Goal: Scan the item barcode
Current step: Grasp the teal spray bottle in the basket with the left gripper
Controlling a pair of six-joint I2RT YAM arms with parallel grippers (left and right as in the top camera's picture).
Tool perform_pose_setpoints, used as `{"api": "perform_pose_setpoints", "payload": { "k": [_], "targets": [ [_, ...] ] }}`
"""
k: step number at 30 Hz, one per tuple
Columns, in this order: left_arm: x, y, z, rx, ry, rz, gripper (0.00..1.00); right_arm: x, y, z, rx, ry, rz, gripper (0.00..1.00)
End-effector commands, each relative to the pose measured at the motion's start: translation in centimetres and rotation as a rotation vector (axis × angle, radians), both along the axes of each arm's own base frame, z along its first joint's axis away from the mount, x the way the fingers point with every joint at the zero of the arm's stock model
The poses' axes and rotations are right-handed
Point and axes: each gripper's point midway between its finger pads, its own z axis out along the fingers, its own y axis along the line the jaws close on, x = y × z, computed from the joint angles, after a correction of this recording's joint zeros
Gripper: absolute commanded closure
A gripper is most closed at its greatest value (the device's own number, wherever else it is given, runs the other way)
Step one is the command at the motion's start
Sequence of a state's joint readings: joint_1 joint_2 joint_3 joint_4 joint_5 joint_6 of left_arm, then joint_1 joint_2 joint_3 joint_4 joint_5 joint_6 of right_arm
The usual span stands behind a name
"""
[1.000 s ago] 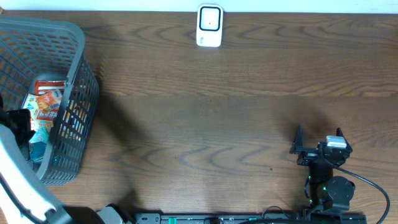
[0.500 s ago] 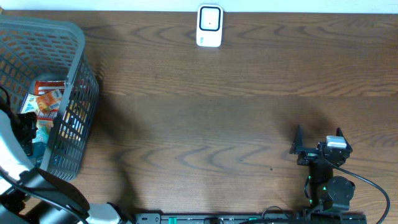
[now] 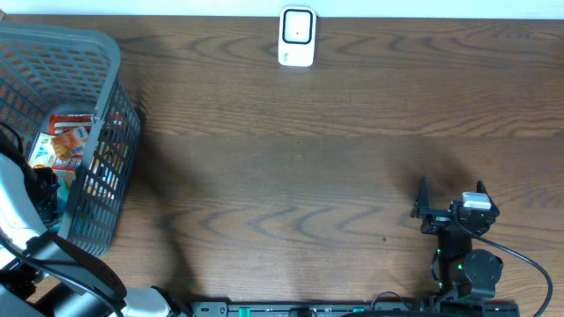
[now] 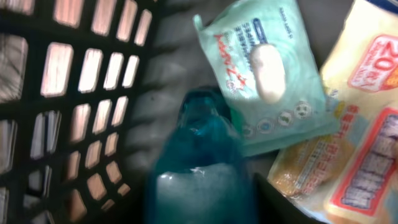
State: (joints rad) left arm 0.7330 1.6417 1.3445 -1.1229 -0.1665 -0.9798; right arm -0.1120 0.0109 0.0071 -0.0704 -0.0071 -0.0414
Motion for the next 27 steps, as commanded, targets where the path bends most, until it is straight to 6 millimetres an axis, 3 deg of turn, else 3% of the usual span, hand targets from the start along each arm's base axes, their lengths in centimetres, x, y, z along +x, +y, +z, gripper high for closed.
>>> {"api": "perform_pose_setpoints", "payload": {
  "k": [1, 8, 13, 20, 27],
  "targets": [
    [-0.6, -0.1, -0.8, -0.015, 0.029, -0.015, 0.65, 0.0, -0.1, -0.1, -0.012, 0.002, -0.004, 0.01],
    [-0.3, 0.1, -0.4, -0.006, 0.024, -0.073, 0.78, 0.0, -0.1, -0.1, -0.012, 0.003, -0.004, 0.01],
    [0.4, 0.2, 2.0, 0.033, -0.052, -0.102, 0.78, 0.0, -0.1, -0.1, -0.012, 0.003, -0.004, 0.01],
    [2.3, -1.2, 9.2, 0.129, -0.319, -0.159, 0.78, 0.0, -0.1, -0.1, -0.012, 0.003, -0.004, 0.01],
    [2.9, -4.3, 18.7, 0.310, -0.686, -0.251, 0.78, 0.0, -0.1, -0.1, -0.012, 0.003, -0.004, 0.01]
  ]
}}
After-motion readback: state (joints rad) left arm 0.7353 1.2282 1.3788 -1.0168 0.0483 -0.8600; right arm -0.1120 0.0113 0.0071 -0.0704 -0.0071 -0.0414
